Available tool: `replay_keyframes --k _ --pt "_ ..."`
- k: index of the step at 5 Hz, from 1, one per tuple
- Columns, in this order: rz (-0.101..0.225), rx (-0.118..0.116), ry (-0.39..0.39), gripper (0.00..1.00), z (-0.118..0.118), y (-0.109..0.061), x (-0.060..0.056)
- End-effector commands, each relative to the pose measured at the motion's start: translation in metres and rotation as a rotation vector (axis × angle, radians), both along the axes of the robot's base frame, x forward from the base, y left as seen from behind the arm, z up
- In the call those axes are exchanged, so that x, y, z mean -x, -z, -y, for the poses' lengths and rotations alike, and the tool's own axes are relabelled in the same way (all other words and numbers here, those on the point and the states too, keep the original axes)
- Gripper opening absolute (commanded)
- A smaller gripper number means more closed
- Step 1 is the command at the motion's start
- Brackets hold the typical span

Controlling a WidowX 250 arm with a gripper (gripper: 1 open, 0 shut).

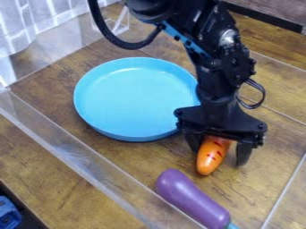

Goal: Move the carrot to the left side

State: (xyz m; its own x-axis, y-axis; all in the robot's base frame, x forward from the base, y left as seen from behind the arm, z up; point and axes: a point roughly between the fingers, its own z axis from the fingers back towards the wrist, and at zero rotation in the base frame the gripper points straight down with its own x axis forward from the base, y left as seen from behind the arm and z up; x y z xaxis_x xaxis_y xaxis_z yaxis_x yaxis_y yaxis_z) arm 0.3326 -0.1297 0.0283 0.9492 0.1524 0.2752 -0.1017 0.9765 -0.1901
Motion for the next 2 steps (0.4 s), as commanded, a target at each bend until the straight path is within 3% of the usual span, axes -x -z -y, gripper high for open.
replay_keyframes --k 1,2 --pt "0.053 0.014 0.010 0.00 0.005 -0.015 -0.010" --pt "0.052 -0.019 0.037 0.00 0.003 -0.027 -0.009"
